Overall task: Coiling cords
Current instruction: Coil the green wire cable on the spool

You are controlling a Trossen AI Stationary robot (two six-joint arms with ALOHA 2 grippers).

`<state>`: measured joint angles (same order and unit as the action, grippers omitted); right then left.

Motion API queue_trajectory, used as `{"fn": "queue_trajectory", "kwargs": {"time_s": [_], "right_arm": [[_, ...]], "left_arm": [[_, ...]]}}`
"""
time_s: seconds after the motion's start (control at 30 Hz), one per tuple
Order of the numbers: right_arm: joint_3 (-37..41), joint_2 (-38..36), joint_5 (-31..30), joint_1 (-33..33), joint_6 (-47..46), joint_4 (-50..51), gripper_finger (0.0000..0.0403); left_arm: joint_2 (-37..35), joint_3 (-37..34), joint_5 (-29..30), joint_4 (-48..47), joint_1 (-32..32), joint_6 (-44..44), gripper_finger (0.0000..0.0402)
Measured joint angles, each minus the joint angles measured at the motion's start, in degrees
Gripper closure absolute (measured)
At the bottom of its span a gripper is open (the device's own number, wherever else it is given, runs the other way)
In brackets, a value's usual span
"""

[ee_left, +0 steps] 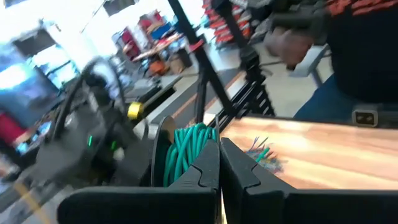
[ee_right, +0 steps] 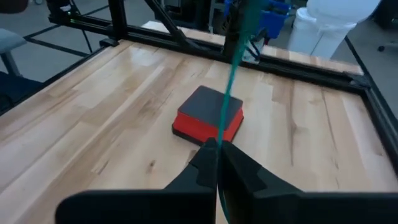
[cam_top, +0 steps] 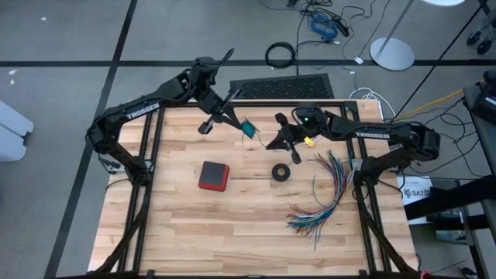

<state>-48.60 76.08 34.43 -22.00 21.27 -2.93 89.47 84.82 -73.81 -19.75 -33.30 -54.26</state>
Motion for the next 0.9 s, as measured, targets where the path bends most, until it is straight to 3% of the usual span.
{"fn": "queue_trajectory", "kwargs": {"time_s": [0.33,0.6,0.9], "right_arm": [[-4.93,10.2,-0.34,-1.53,-1.41,-7.94,0.0402],[-8.93,9.41,-6.26,-3.97,-5.45,-7.94,0.0403],[-8.99,9.41,-10.76,-4.07,-8.62,-8.5,0.0403]], "left_arm": [[2.66,0.0,-4.43,1.36,4.73,-1.31,0.0401],[9.45,0.0,-7.48,-0.72,5.53,0.0,0.0401],[13.73,-0.02,-5.14,-2.42,4.63,1.81,0.0401]]}}
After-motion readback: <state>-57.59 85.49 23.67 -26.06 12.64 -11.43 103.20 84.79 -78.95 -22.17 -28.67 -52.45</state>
